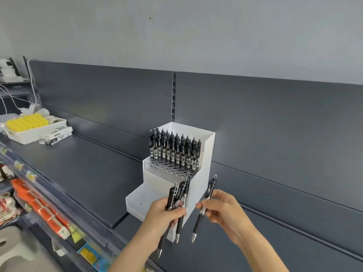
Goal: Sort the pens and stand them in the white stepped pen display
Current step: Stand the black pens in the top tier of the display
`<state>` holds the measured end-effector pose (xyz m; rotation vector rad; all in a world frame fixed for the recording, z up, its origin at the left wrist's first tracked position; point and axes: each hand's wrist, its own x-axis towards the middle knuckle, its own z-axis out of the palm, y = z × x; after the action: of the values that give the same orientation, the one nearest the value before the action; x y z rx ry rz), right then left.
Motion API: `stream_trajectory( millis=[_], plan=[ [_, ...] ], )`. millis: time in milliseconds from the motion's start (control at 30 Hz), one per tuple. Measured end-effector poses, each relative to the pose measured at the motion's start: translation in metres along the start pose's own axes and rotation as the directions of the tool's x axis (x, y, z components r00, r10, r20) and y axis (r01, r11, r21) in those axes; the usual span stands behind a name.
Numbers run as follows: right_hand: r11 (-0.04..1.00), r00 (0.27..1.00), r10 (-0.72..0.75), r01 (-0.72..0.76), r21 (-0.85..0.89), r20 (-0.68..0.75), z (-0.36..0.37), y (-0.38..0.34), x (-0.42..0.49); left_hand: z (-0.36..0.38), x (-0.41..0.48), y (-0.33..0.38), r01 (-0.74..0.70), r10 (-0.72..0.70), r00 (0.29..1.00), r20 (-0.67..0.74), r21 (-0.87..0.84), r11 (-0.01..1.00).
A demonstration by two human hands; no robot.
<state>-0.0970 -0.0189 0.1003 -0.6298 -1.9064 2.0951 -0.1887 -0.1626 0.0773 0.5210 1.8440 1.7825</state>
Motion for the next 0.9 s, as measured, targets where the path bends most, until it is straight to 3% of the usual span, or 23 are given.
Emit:
stream_trajectory(
  millis=[233, 433, 600, 900],
  plan=[
    [0.991, 0.974, -0.11, 0.094, -0.091, -0.199, 0.043, -0.003, 0.035, -0.043, 0.044, 0.006, -0.019, 0.019, 0.997, 0.079, -0.004, 1.0],
    [0.986, 0.897, -0.158, 0.123, -0.111, -0.413, 0.1, -0.005, 0.071, -0.107, 0.082, 0.017, -0.058, 0.057, 0.983, 0.177, 0.003, 0.998],
    [0.982, 0.848, -0.188, 0.169, -0.084, -0.495, 0.133, -0.013, 0.089, -0.148, 0.108, 0.024, -0.09, 0.088, 0.964, 0.249, -0.005, 0.996],
    [0.864, 0.668, -0.46, 0.186, -0.467, -0.585, 0.153, -0.044, 0.112, -0.179, 0.136, 0.024, -0.117, 0.106, 0.945, 0.31, 0.016, 0.993]
  ],
)
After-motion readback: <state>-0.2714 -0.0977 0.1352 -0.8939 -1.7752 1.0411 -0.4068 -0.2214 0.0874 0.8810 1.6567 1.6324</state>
